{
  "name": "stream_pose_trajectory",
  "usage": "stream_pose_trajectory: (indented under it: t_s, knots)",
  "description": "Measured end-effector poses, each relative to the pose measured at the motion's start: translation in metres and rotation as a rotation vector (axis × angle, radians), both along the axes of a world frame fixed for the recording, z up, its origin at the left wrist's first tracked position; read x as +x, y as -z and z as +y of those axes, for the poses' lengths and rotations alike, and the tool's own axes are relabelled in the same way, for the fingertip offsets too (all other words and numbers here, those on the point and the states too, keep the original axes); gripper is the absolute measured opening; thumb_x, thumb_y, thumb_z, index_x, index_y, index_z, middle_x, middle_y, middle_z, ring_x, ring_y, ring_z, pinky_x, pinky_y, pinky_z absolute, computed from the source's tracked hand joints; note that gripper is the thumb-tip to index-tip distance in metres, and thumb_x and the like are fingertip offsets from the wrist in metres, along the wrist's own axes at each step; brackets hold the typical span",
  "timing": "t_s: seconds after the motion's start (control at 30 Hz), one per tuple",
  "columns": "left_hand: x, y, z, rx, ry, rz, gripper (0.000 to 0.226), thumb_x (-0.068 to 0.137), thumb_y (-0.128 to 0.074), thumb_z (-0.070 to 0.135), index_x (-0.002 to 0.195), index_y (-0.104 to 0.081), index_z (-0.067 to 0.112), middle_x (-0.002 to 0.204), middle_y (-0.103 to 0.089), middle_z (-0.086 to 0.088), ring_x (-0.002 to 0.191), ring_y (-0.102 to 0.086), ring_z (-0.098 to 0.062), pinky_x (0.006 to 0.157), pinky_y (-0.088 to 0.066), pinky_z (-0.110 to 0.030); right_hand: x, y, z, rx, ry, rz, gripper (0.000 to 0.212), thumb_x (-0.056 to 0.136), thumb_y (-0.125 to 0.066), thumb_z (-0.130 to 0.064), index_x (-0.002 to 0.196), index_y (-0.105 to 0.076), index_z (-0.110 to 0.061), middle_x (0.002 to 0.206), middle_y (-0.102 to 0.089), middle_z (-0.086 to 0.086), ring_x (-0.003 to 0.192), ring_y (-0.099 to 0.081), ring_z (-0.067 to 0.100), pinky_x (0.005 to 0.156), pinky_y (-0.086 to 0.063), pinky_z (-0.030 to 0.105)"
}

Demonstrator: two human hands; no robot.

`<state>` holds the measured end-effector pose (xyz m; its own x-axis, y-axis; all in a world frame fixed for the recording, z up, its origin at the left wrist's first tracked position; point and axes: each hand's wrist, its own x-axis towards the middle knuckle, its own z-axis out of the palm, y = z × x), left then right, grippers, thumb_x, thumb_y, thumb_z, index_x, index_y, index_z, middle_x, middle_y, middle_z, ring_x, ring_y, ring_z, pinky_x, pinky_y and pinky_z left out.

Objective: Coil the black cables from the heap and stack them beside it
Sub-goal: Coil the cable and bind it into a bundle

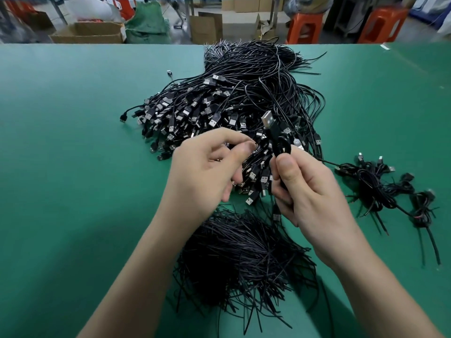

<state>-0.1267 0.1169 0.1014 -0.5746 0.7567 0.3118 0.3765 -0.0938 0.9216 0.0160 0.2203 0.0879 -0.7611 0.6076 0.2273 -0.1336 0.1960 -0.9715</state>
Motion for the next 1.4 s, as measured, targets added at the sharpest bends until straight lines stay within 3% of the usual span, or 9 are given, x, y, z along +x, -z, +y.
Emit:
stream_pose_trajectory:
  t_s: [0.17, 0.27, 0.37, 0.5, 0.67, 0.83, 1.0, 1.17, 1.4]
  knots:
    - [0.015, 0.003, 0.009, -0.074, 0.106, -0.173, 0.026, 0.109, -0.05, 0.008, 0.098, -0.07, 0.02, 0.066, -0.058, 0.007, 0.053, -0.047, -0.009, 0.05, -0.045, -0.024, -0.005, 0.005, -0.008, 0.115, 0.032, -0.067, 0.035, 0.105, -0.039, -0.041, 0.084, -0.047, -0.014, 0.064, -0.043, -0.011, 0.056, -0.036, 0.005, 0.052, -0.032, 0.026]
    - [0.018, 0.004, 0.011, -0.128, 0.15, -0.186, 0.029, 0.109, -0.044, 0.003, 0.105, -0.068, 0.019, 0.064, -0.058, 0.015, 0.058, -0.05, -0.006, 0.059, -0.049, -0.02, -0.004, 0.004, -0.008, 0.148, 0.027, -0.066, 0.029, 0.109, -0.035, -0.03, 0.086, -0.051, -0.026, 0.066, -0.051, -0.02, 0.057, -0.039, 0.002, 0.054, -0.034, 0.019]
    - [0.015, 0.001, 0.008, -0.11, 0.147, -0.205, 0.03, 0.107, -0.048, 0.002, 0.108, -0.07, 0.023, 0.073, -0.067, 0.011, 0.064, -0.057, -0.001, 0.065, -0.051, -0.016, 0.0, 0.003, -0.003, 0.154, 0.046, -0.138, 0.026, 0.106, -0.037, -0.036, 0.084, -0.051, -0.028, 0.066, -0.047, -0.017, 0.06, -0.037, 0.004, 0.058, -0.033, 0.03]
    - [0.011, 0.003, 0.008, -0.053, 0.08, -0.272, 0.013, 0.103, -0.06, 0.003, 0.105, -0.071, 0.011, 0.084, -0.078, -0.007, 0.067, -0.068, -0.008, 0.067, -0.055, -0.02, 0.004, 0.001, 0.001, 0.21, 0.057, -0.21, 0.029, 0.108, -0.04, -0.034, 0.088, -0.052, -0.017, 0.066, -0.047, -0.014, 0.059, -0.037, 0.005, 0.057, -0.034, 0.031]
    - [0.015, 0.009, 0.01, -0.01, 0.066, -0.38, 0.009, 0.1, -0.065, 0.003, 0.098, -0.073, 0.007, 0.076, -0.075, -0.002, 0.067, -0.068, -0.007, 0.066, -0.053, -0.015, 0.003, -0.002, -0.003, 0.366, 0.128, -0.24, 0.026, 0.106, -0.046, -0.029, 0.082, -0.056, -0.029, 0.062, -0.052, -0.017, 0.053, -0.041, 0.005, 0.049, -0.033, 0.021]
    - [0.016, 0.012, 0.013, -0.019, 0.091, -0.379, 0.015, 0.102, -0.065, 0.014, 0.094, -0.078, 0.014, 0.079, -0.074, 0.006, 0.074, -0.063, -0.004, 0.077, -0.052, -0.017, 0.005, -0.004, 0.0, 0.344, 0.152, -0.202, 0.027, 0.105, -0.05, -0.028, 0.082, -0.062, -0.022, 0.062, -0.054, -0.011, 0.053, -0.045, 0.006, 0.051, -0.034, 0.018]
    - [0.01, 0.009, 0.011, -0.049, 0.243, -0.54, 0.017, 0.093, -0.068, 0.027, 0.097, -0.085, 0.024, 0.091, -0.073, 0.0, 0.086, -0.063, -0.005, 0.088, -0.055, -0.023, 0.009, -0.003, 0.009, 0.246, 0.11, -0.201, 0.035, 0.106, -0.05, -0.03, 0.078, -0.061, -0.014, 0.06, -0.053, -0.001, 0.049, -0.039, 0.01, 0.053, -0.032, 0.032]
    - [0.012, 0.012, 0.013, -0.049, 0.334, -0.803, 0.027, 0.095, -0.066, 0.026, 0.111, -0.08, 0.011, 0.097, -0.072, 0.001, 0.085, -0.06, -0.007, 0.075, -0.051, -0.022, 0.01, -0.004, 0.01, 0.163, 0.117, -0.191, 0.032, 0.106, -0.049, -0.026, 0.078, -0.06, -0.016, 0.059, -0.058, -0.001, 0.04, -0.044, 0.012, 0.042, -0.032, 0.022]
    - [0.013, 0.018, 0.013, 0.043, 0.373, -0.776, 0.029, 0.082, -0.073, 0.022, 0.108, -0.082, 0.021, 0.101, -0.078, 0.001, 0.093, -0.069, -0.003, 0.069, -0.049, -0.015, 0.013, -0.012, 0.007, -0.026, -0.01, -0.088, 0.032, 0.109, -0.045, -0.03, 0.085, -0.065, -0.022, 0.061, -0.051, 0.001, 0.042, -0.037, 0.009, 0.04, -0.029, 0.021]
